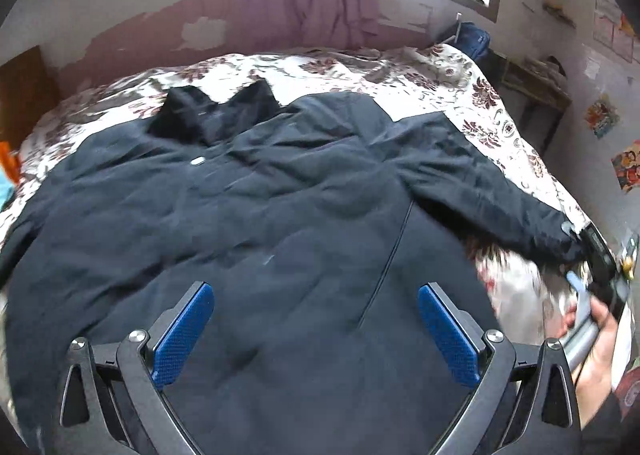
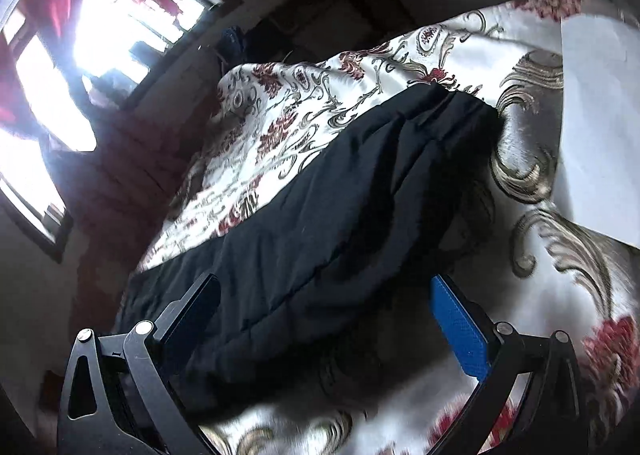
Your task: Fold large clothes
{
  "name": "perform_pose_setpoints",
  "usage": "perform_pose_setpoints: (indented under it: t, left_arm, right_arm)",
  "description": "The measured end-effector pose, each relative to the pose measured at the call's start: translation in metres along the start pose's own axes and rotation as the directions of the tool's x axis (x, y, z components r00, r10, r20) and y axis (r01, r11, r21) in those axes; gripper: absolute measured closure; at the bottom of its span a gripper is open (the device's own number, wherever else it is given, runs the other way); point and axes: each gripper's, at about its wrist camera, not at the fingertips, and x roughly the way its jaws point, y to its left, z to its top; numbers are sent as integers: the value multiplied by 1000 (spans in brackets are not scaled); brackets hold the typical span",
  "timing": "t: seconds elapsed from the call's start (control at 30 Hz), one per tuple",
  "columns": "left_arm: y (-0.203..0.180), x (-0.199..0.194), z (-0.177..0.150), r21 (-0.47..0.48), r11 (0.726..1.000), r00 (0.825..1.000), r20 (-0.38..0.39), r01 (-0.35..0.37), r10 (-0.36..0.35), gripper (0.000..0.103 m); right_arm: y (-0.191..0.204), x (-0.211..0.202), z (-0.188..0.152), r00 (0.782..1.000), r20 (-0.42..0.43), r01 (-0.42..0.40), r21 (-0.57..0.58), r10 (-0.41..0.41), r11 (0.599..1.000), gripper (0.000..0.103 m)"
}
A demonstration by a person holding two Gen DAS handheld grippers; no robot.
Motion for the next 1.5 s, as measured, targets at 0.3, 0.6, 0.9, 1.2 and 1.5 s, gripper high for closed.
perform_pose_setpoints:
  t: [0.3, 0.6, 0.9, 1.2, 1.5]
  left_arm:
    - [-47, 85, 57, -21, 999, 999, -32, 29, -30, 0]
    - [-64, 128, 51, -9, 1000, 994, -104, -21, 20, 0]
    - [-41, 125, 58, -103, 994, 980, -196, 26, -46, 0]
    - [43, 34, 63, -166, 986, 996, -78, 29, -42, 1]
    - [141, -21, 21, -333, 937, 992, -15, 110, -122, 1]
  right_arm:
    - [-20, 31, 29, 1000, -25, 10, 97, -8, 995, 6]
    - [-31, 30, 28, 1000, -7, -17, 160, 18, 987, 86]
    - [47, -30, 34, 965, 235, -71, -175, 112, 982, 95]
    - [199, -104, -63, 886, 202, -115, -776, 417, 621, 95]
    - [258, -87, -193, 912, -313, -365, -914, 265, 177, 95]
